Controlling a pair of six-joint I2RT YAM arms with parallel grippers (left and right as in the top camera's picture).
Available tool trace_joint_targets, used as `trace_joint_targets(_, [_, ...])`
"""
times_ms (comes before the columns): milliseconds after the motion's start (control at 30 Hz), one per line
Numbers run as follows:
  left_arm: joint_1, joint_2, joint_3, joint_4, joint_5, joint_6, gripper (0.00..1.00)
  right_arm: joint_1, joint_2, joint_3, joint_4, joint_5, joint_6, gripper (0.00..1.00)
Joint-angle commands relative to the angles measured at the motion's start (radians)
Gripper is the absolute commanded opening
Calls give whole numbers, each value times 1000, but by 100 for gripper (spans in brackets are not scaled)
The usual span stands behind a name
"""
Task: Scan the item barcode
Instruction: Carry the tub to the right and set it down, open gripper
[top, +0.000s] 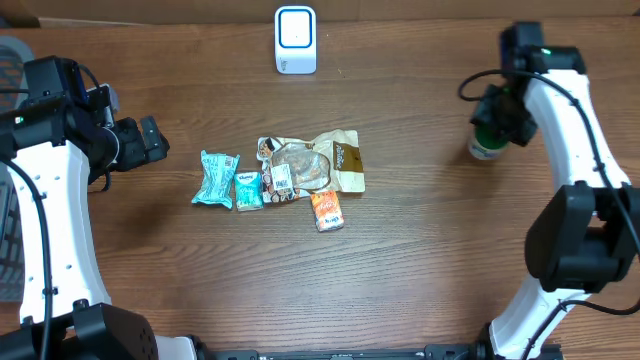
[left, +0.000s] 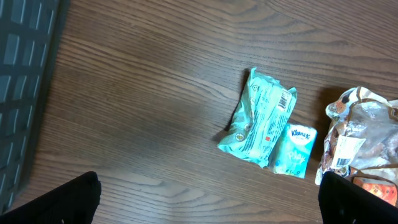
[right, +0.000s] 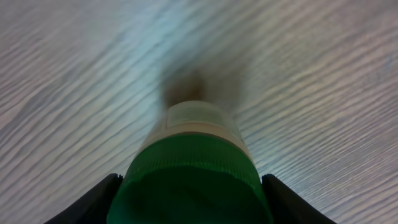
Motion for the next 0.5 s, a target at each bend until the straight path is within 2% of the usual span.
trace_joint_targets(0, [-8,-8,2,1,3,3,100,-35,-5,-69,32,-48,34,14])
trace_joint_targets(100, [-8,-8,2,1,3,3,99,-50,-4,-130,81,-48,33,14])
trace_joint_targets(167, [-8,-8,2,1,3,3,99,-56,-3,-169,128,-48,33,22])
trace_joint_targets(300, [-8,-8,2,1,3,3,100,-56,1,-183,144,-48,33,30])
trace_joint_targets(433, [-8,-8,2,1,3,3,100,-56,0,-178,129,-48,32,47])
trace_joint_targets(467, [-8,-8,2,1,3,3,100,-56,0,-169,116,-48,32,48])
